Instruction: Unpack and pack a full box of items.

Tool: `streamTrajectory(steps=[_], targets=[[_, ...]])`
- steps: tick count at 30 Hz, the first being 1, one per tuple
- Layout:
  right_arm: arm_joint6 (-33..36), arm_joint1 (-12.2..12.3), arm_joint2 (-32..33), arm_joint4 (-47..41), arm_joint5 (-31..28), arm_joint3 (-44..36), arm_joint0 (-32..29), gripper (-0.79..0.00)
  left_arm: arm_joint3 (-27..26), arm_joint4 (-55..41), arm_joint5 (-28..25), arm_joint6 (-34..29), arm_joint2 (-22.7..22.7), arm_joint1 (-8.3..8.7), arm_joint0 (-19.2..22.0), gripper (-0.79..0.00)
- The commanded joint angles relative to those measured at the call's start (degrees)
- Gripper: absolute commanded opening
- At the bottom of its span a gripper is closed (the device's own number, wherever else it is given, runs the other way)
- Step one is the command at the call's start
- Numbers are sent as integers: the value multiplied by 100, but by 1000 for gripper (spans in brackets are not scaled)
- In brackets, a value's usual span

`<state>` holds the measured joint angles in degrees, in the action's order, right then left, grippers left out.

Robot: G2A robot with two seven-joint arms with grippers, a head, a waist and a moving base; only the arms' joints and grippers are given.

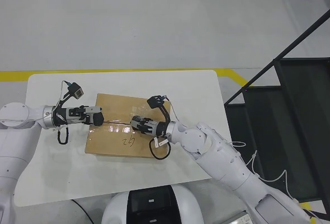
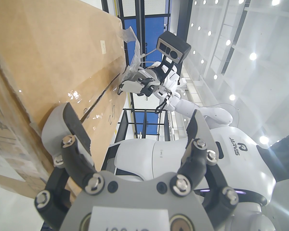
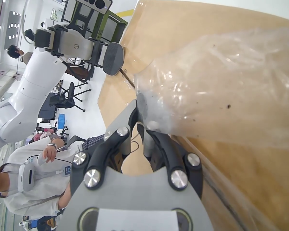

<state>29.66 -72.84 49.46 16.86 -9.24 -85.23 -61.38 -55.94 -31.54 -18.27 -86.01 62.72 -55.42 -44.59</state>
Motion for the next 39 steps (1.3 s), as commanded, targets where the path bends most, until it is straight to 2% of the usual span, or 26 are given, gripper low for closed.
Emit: streamTrajectory(steps=[1, 5, 6, 7, 8, 14, 17, 25, 29, 39], targets=[[-1, -11, -12, 2, 11, 24, 13, -785, 0, 0, 0, 0, 0, 0, 0, 0], [7, -38, -42, 8, 27, 71, 46, -785, 0, 0, 0, 0, 0, 0, 0, 0], [7, -43, -45, 16, 36, 82, 57, -591, 0, 0, 0, 0, 0, 0, 0, 0], [8, -49, -49, 28, 53, 92, 68, -160, 0, 0, 0, 0, 0, 0, 0, 0], [9, -55, -52, 49, 84, 99, 83, 0, 0, 0, 0, 0, 0, 0, 0, 0], [8, -92, -76, 90, 188, 83, 146, 0, 0, 0, 0, 0, 0, 0, 0, 0], [22, -105, -76, 105, 204, 30, 161, 0, -141, -105, 15, 287, 107, 14, -106, 0], [54, -130, -61, 137, 183, -97, 168, 0, -180, -864, -270, 693, 1160, 228, -442, 0], [66, -167, -102, 133, 139, -93, 276, 0, -60, -1021, -213, 916, 1617, 331, -630, 0], [66, -449, -624, -34, 64, 334, 952, 0, 40, -1026, -42, 1176, 1910, 396, -905, 0]])
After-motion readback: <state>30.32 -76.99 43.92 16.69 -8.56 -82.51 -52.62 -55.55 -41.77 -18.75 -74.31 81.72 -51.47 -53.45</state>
